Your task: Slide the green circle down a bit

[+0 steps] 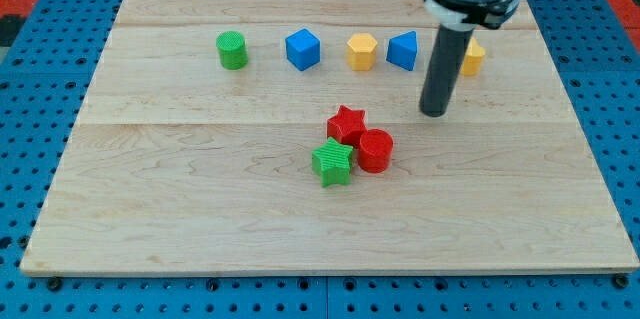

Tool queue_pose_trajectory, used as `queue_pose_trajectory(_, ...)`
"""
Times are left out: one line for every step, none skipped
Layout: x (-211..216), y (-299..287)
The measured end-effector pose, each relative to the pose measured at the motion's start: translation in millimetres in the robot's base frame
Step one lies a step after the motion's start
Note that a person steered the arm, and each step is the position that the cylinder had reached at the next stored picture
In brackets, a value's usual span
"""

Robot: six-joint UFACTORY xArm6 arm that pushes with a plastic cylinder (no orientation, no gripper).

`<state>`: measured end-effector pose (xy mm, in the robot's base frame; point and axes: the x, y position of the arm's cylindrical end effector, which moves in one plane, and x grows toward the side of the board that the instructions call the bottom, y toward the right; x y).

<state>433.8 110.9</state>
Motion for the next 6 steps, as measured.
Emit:
queue_pose_trajectory(2.0, -55.9)
queue_pose_trajectory(2.9, -113.0)
queue_pose_trajectory(-22.5, -115.3)
queue_pose_trajectory(-36.6, -173.0)
queue_pose_trajectory(-46.7, -258.5)
queue_pose_trajectory(-129.3, -270.1)
